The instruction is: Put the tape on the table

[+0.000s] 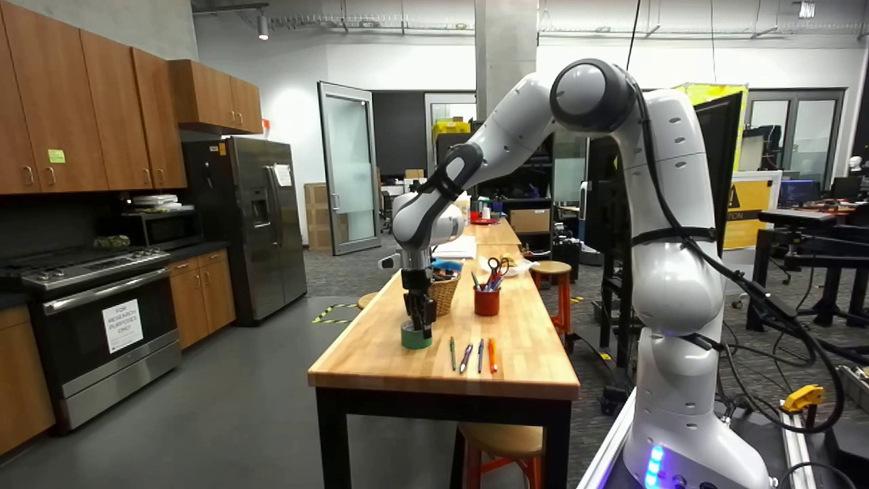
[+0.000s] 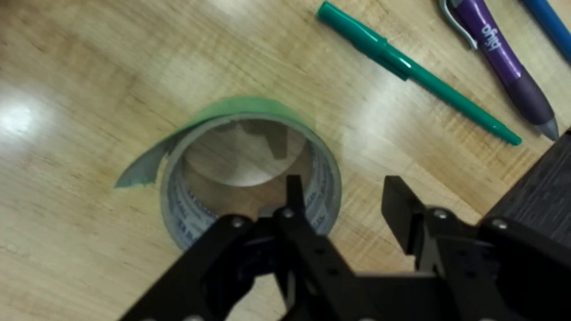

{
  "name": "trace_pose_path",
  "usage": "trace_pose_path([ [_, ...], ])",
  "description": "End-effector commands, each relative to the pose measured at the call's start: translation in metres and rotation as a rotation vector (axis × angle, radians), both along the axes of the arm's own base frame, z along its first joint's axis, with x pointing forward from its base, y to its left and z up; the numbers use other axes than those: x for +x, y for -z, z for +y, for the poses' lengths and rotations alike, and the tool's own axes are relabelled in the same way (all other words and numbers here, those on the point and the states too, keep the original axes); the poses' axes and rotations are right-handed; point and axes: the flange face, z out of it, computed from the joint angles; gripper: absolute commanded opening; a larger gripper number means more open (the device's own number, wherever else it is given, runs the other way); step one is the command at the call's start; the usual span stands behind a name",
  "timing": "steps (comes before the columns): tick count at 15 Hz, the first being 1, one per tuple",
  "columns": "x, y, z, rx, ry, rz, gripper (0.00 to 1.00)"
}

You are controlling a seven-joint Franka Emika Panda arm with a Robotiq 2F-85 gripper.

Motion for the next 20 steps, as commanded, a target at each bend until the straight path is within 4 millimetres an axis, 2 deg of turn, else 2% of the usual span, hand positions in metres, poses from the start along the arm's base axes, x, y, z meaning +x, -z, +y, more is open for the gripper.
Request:
trace_pose_path([
  [1, -0.012, -0.016, 0.009, -0.017, 0.02, 0.005, 0.82],
  [3, -0.013, -0.025, 0.014, -0.023, 0.031, 0.001, 0.96],
  [5, -0.014, -0.035, 0.017, -0.051, 0.064, -0.023, 1.0],
  [12, -0.02, -0.072, 0.013, -0.206, 0.265, -0.119, 1.0],
  [16, -0.03, -0.091, 0.008, -0.312, 0.461, -0.107, 1.0],
  [20, -0.041, -0.102, 0.004, -0.369, 0.649, -0.095, 1.0],
])
